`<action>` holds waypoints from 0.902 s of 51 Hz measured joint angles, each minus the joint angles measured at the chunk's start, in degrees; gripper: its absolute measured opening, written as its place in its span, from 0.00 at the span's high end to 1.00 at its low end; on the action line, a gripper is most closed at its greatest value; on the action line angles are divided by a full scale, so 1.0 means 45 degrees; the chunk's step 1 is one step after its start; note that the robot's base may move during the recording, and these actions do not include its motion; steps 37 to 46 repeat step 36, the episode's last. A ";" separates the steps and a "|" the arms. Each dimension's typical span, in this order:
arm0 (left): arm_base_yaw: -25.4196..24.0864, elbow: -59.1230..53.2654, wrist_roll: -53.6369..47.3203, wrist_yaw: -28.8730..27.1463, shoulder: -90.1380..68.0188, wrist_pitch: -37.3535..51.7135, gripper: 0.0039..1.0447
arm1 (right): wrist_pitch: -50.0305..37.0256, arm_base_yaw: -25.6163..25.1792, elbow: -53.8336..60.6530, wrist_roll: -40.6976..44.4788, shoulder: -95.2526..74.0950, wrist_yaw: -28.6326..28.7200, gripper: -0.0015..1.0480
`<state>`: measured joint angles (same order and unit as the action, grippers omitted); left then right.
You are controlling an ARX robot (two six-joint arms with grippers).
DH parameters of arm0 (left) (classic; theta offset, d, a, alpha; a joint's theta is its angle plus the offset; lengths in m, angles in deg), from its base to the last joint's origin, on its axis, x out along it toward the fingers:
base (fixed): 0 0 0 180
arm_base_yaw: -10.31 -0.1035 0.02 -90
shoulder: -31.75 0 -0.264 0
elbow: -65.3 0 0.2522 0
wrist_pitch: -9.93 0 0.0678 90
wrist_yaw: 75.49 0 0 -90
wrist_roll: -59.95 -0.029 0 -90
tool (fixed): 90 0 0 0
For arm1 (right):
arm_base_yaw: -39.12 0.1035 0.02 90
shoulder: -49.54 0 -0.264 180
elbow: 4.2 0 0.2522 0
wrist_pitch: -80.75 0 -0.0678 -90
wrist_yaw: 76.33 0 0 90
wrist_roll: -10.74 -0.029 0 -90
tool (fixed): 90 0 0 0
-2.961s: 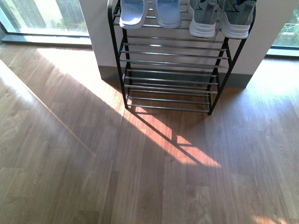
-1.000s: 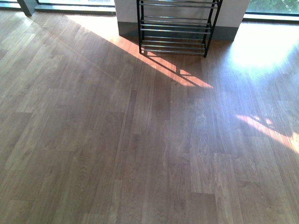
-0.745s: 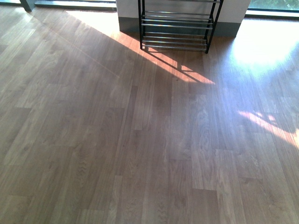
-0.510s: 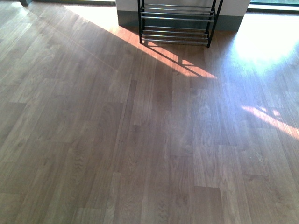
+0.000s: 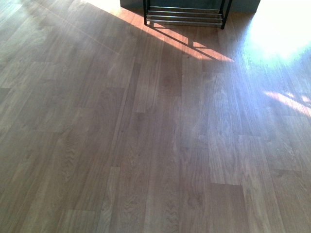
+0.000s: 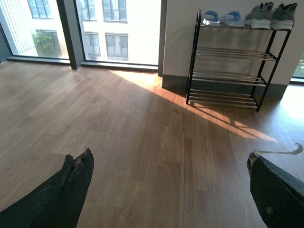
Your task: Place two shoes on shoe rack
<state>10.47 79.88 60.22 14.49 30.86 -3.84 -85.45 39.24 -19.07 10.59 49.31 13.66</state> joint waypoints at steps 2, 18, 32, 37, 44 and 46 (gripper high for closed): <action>0.0000 0.0000 -0.0005 0.0000 0.0000 0.0000 0.09 | 0.0000 0.0000 0.0000 0.0000 0.0000 0.0000 0.09; 0.0000 0.0000 -0.0005 0.0000 0.0000 0.0000 0.09 | 0.0000 0.0000 0.0000 0.0000 0.0005 0.0000 0.09; 0.0000 0.0000 -0.0005 0.0000 0.0000 0.0000 0.09 | 0.0000 0.0000 0.0000 0.0000 0.0005 0.0000 0.09; 0.0000 0.0000 -0.0005 0.0000 0.0000 0.0000 0.09 | 0.0000 0.0000 0.0000 0.0000 0.0005 0.0000 0.09; 0.0000 0.0000 -0.0005 0.0000 0.0000 0.0000 0.09 | 0.0000 0.0000 0.0000 0.0000 0.0005 0.0000 0.09; 0.0000 0.0000 -0.0005 0.0000 0.0000 0.0000 0.09 | 0.0000 0.0000 0.0000 0.0000 0.0005 0.0000 0.09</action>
